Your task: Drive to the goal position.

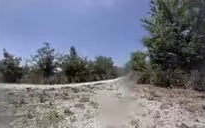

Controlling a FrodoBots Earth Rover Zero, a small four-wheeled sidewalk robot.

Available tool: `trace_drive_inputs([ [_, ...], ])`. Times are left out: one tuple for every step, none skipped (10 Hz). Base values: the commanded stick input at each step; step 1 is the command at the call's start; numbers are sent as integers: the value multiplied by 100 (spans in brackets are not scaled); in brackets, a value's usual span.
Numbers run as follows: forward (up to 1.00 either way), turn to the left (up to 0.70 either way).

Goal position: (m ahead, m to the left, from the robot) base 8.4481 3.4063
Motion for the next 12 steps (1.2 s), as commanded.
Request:
trace_drive_inputs([
  [30,0],
  [30,0],
  [30,0],
  [30,0],
  [30,0],
  [30,0],
  [30,0],
  [30,0],
  [30,0],
  [30,0],
  [30,0],
  [30,0],
])
